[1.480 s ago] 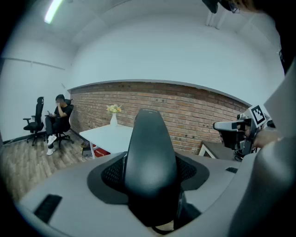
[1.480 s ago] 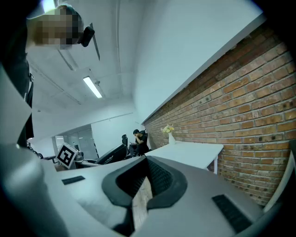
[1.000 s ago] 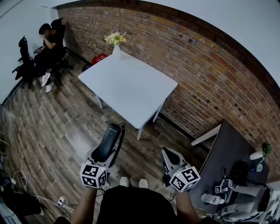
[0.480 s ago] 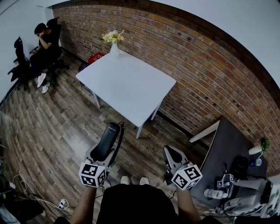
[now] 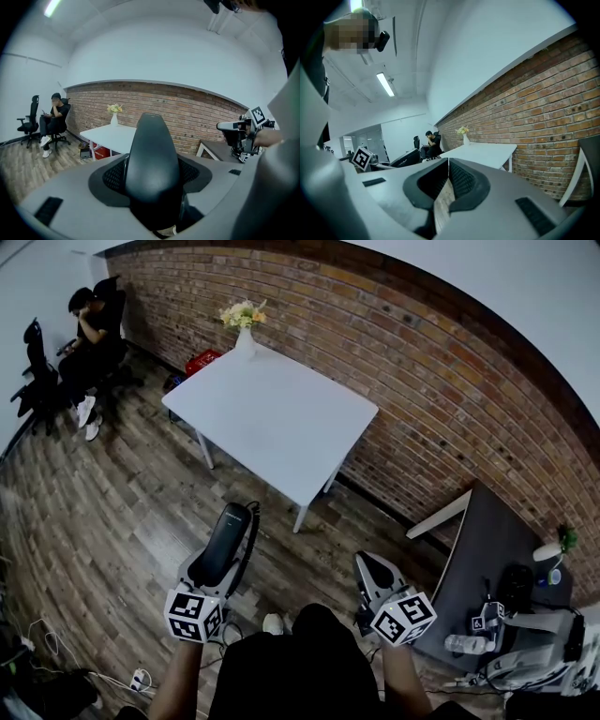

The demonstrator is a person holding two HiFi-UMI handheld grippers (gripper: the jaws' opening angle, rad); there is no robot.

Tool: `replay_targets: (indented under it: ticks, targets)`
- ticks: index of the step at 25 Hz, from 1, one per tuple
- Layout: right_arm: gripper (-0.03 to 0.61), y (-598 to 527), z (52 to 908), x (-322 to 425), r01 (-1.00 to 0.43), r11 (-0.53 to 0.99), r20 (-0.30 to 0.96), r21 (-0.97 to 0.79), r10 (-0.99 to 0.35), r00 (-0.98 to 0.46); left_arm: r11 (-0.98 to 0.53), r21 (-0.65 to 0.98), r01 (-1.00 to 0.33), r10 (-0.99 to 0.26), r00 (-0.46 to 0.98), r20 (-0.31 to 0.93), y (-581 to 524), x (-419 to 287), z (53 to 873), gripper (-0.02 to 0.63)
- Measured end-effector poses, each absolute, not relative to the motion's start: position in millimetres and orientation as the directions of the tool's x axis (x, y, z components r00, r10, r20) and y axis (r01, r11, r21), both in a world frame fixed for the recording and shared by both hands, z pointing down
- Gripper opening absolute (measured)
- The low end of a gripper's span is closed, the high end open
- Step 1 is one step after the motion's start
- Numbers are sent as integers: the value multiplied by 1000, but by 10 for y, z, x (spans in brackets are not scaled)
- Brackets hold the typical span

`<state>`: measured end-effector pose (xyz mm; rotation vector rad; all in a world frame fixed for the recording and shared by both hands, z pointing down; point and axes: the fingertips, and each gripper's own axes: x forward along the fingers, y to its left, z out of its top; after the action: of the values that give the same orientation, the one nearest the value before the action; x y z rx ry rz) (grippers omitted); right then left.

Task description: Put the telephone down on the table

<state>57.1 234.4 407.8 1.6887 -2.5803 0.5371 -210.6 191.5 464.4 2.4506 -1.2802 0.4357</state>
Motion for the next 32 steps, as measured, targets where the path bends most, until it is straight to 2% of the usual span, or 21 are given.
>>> replay_targets:
  ticks: [16,32]
  targets:
    - [21,1896,4214,549,-875,373,207,-308,-872,-445,-514,159,-843,-731,527,434,1550,-2041,4700,278]
    - [22,561,4219,874,-830,470,212,-301,-815,-539,-464,162,-871,-757,485,439,424,-1499,4676,278]
